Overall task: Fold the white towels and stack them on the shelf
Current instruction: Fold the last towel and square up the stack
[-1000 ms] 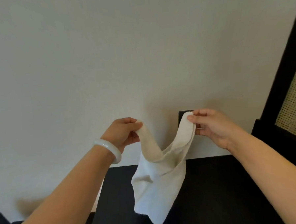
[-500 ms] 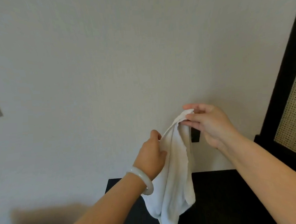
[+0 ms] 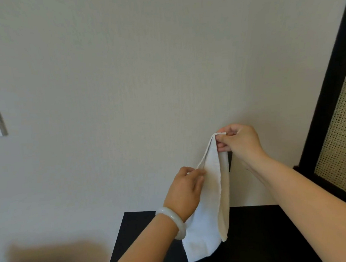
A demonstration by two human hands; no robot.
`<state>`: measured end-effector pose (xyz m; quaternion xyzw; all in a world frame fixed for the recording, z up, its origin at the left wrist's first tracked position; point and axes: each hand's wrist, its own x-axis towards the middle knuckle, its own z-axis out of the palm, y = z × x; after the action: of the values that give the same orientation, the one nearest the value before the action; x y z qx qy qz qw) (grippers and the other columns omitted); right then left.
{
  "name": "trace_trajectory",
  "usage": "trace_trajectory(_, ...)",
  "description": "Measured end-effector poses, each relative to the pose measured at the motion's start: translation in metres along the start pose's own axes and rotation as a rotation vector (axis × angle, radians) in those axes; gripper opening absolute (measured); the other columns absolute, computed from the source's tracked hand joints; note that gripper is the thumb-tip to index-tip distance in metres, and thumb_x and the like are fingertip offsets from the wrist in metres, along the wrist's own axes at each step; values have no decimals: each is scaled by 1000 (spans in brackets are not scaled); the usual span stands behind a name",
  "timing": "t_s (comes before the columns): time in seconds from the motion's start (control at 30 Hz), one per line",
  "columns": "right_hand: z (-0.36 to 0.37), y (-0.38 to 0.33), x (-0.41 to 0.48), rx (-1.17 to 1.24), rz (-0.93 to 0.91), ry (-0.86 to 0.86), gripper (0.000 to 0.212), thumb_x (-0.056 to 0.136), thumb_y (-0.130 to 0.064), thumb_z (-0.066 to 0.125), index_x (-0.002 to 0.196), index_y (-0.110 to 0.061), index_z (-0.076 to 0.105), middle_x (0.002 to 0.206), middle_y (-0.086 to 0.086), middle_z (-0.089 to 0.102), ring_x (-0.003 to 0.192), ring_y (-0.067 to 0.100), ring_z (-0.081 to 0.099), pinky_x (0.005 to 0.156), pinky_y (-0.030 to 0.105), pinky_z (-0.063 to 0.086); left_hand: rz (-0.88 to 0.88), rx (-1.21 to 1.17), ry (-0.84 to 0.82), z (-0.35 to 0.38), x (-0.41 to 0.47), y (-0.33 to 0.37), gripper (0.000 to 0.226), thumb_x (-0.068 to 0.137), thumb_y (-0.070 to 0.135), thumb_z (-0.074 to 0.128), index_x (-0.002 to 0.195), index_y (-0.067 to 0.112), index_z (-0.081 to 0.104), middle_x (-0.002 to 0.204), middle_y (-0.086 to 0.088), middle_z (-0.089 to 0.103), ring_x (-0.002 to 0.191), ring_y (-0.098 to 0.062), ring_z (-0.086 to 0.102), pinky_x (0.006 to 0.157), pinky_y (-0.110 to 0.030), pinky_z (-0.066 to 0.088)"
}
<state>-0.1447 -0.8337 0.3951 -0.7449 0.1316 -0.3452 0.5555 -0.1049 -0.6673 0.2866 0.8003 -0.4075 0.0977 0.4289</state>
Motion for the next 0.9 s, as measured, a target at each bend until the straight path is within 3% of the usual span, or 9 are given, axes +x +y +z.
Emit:
trace_trajectory(0.1, 3, -1, -3, -9, 0, -9, 14, 87, 7, 67, 81, -6, 66, 68, 8, 67, 51, 12, 67, 54, 25, 59, -20, -72, 20, 6, 12, 21, 41, 98, 52, 44, 129, 29, 58, 126, 8, 47, 108, -7, 54, 93, -18, 45)
trace_trajectory(0.2, 6, -5, -4, -60, -28, -4, 15, 85, 6, 68, 79, -7, 66, 66, 5, 67, 50, 11, 67, 51, 24, 57, -65, -54, 125, 12, 26, 41, 40, 93, 56, 51, 110, 22, 61, 107, 4, 52, 89, -11, 58, 81, -27, 50)
trace_trajectory(0.3, 8, -9, -2, -122, -81, 21, 18, 83, 4, 71, 76, -12, 66, 65, 3, 65, 47, 8, 63, 53, 25, 58, -144, 26, 199, 18, 38, 46, 22, 96, 40, 51, 87, 21, 56, 89, 5, 49, 70, -13, 53, 61, -24, 43)
trace_trajectory(0.4, 4, -10, 2, -119, -112, 31, 19, 81, 2, 75, 74, -13, 67, 72, 8, 64, 47, 9, 62, 60, 30, 61, -196, 97, 194, 22, 36, 30, 26, 97, 20, 44, 71, 21, 39, 75, 5, 39, 57, -10, 40, 50, -20, 27)
trace_trajectory(0.6, -12, -11, 10, -41, -113, 88, 20, 82, 4, 73, 73, -12, 64, 68, 9, 63, 47, 13, 64, 69, 40, 60, -319, 35, 38, 31, 3, -28, 21, 98, 26, 52, 80, 15, 49, 78, 2, 51, 67, -13, 52, 59, -19, 40)
trace_trajectory(0.7, -25, -15, 13, 10, -110, 126, 23, 83, 7, 72, 73, -11, 62, 67, 9, 60, 42, 9, 62, 60, 30, 61, -388, -123, -17, 27, -19, -54, 32, 95, 35, 59, 70, 18, 50, 67, 6, 50, 57, -6, 45, 51, -11, 37)
trace_trajectory(0.8, -43, -11, 13, 46, -93, 145, 23, 84, 10, 69, 74, -8, 59, 67, 11, 57, 39, 6, 59, 53, 21, 58, -364, -221, -63, 9, -32, -69, 28, 95, 39, 60, 76, 18, 61, 68, 8, 56, 58, -1, 47, 58, -10, 38)
trace_trajectory(0.9, -64, 0, 10, 14, -36, 152, 20, 85, 9, 69, 75, -6, 60, 69, 14, 57, 38, 6, 58, 53, 20, 57, -293, -234, -17, -29, -23, -67, 25, 95, 34, 60, 72, 25, 64, 67, 11, 61, 61, 5, 53, 64, -12, 39)
